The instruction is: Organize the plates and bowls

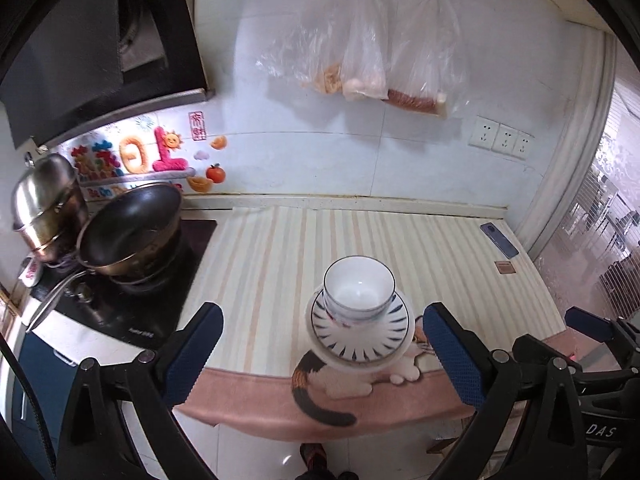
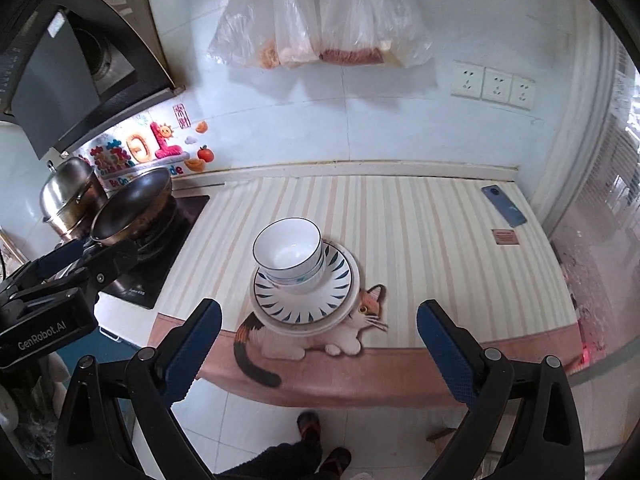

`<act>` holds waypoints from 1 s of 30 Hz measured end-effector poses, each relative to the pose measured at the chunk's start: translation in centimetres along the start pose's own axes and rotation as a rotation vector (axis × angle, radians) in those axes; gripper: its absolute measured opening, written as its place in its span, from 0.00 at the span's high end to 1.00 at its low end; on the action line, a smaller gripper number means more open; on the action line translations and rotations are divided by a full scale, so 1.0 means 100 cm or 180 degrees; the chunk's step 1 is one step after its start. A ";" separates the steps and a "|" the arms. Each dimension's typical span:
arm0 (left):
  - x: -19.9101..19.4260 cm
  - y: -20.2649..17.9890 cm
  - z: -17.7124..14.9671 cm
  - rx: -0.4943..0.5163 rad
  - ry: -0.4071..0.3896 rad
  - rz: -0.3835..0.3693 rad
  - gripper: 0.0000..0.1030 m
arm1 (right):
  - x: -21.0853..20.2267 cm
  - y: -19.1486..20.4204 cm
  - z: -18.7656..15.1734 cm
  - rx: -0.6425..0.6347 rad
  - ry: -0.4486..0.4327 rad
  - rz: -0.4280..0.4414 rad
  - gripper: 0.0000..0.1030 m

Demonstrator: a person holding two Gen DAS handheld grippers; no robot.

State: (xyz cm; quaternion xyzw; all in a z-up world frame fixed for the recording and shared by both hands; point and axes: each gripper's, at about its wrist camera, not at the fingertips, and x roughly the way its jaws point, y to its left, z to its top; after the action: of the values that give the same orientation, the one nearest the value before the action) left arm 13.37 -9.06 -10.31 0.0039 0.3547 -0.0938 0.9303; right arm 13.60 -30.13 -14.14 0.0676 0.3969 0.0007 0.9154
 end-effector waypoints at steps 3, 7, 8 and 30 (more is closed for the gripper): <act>-0.024 0.001 -0.013 0.0010 -0.0041 0.0006 0.00 | -0.026 0.004 -0.014 0.0012 -0.0078 -0.0041 0.03; -0.050 0.009 -0.028 -0.0029 -0.0051 -0.0021 0.00 | -0.059 0.013 -0.030 0.0029 -0.0195 -0.0096 0.03; -0.057 0.012 -0.032 -0.0028 -0.0067 -0.0032 0.00 | -0.068 0.016 -0.034 0.0037 -0.0229 -0.0111 0.03; -0.166 0.056 -0.102 0.0069 -0.0354 0.0105 0.00 | -0.180 0.091 -0.124 0.0100 -0.0499 -0.0272 0.02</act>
State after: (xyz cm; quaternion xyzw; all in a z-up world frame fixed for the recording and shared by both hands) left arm -4.49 0.07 -7.33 0.0147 0.3012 -0.0824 0.9499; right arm -7.26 -20.57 -8.24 0.0648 0.3265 -0.0498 0.9417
